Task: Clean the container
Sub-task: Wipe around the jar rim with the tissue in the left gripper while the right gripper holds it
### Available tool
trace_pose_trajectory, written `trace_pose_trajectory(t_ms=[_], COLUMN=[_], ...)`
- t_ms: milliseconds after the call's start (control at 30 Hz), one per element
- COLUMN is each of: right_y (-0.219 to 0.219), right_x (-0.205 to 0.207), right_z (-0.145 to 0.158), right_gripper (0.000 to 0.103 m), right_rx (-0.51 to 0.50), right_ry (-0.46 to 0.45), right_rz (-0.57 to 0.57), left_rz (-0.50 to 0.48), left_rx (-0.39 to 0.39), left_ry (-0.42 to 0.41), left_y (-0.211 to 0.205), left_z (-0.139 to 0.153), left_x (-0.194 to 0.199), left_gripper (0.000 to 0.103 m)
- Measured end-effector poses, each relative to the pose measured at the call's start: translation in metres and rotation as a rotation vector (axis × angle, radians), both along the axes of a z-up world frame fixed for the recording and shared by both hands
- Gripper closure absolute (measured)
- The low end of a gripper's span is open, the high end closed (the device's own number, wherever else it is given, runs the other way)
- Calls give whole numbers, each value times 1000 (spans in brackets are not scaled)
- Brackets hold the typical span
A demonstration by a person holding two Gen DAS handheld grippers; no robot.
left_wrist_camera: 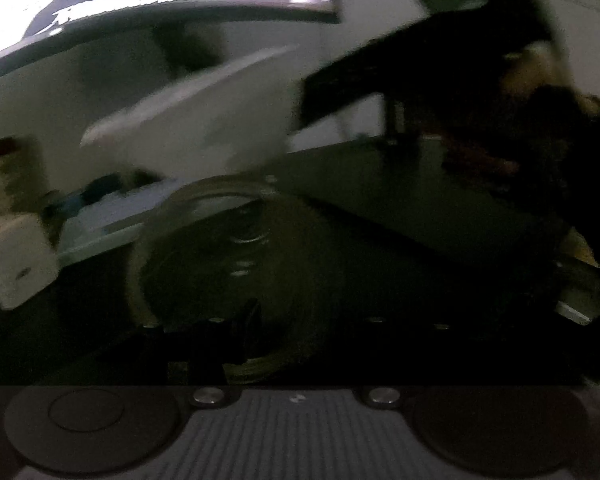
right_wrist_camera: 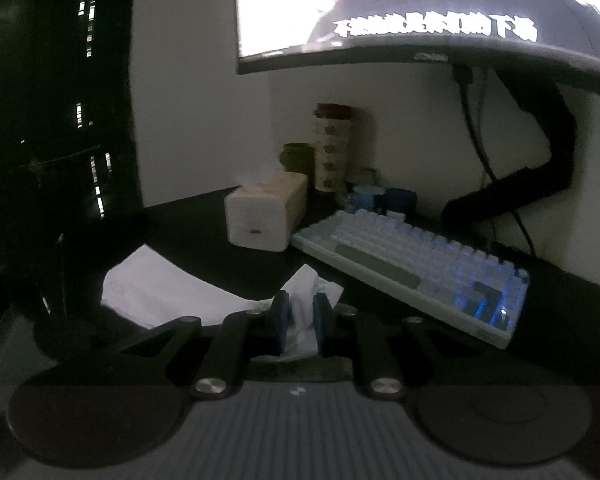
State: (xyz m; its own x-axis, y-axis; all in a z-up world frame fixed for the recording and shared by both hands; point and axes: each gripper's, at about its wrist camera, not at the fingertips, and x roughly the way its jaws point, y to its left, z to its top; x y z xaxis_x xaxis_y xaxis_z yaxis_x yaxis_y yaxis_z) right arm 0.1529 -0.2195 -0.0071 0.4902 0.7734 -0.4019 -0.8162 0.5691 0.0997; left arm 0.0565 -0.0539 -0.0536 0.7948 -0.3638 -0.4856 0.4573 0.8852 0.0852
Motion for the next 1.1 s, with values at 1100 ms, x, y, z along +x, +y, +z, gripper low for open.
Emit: trace_pose_trajectory(t_ms=[1100], right_y=[49], right_x=[11], right_z=[-3], right_gripper=[84], right_rx=[-26], right_ry=[-61], right_rz=[-26], left_rz=[238], left_rx=[-81], left_ry=[140], left_y=[49], left_z=[18], left_x=[20], left_gripper=[64])
